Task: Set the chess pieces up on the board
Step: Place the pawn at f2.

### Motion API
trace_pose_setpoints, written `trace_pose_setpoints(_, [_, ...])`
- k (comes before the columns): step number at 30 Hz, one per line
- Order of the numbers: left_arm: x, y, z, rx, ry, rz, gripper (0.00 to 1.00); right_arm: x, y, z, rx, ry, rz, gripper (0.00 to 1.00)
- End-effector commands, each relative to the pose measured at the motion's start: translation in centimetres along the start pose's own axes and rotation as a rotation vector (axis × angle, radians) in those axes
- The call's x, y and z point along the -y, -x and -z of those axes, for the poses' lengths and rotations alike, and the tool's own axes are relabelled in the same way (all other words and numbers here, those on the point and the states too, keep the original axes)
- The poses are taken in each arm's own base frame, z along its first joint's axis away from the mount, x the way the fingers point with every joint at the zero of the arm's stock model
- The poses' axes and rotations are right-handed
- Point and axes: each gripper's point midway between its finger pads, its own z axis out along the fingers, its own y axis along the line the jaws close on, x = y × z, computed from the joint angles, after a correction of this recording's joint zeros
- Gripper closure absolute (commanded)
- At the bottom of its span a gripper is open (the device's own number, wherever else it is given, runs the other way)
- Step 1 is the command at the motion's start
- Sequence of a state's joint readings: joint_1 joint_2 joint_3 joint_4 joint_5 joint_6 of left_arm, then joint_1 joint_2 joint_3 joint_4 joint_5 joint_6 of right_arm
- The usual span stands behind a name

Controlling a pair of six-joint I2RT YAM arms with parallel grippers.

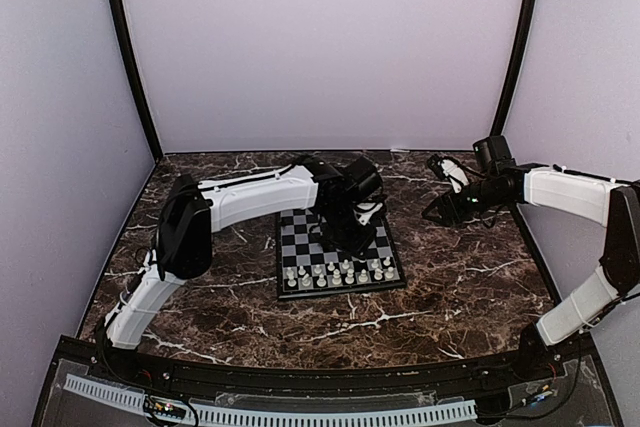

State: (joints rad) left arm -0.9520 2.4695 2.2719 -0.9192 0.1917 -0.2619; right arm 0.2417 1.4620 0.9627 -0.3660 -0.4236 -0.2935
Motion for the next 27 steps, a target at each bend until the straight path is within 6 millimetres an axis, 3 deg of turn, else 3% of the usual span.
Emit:
trace_pose_setpoints(1, [1.2,-0.2,2.8,0.009,-0.027,-0.011,0.94,0.0,0.4,0.2,0.028,0.0,0.011,0.35])
trace_pose_setpoints(21, [1.4,-1.3,2.0,-0.025,-0.032,-0.005,0.93,-0.1,0.5,0.4,0.034,0.003,0.016,0.35])
trace_pose_setpoints(27, [1.4,-1.1,2.1,-0.016,-0.032,-0.007,0.8,-0.1,0.5,0.4,0.033,0.003,0.015,0.35])
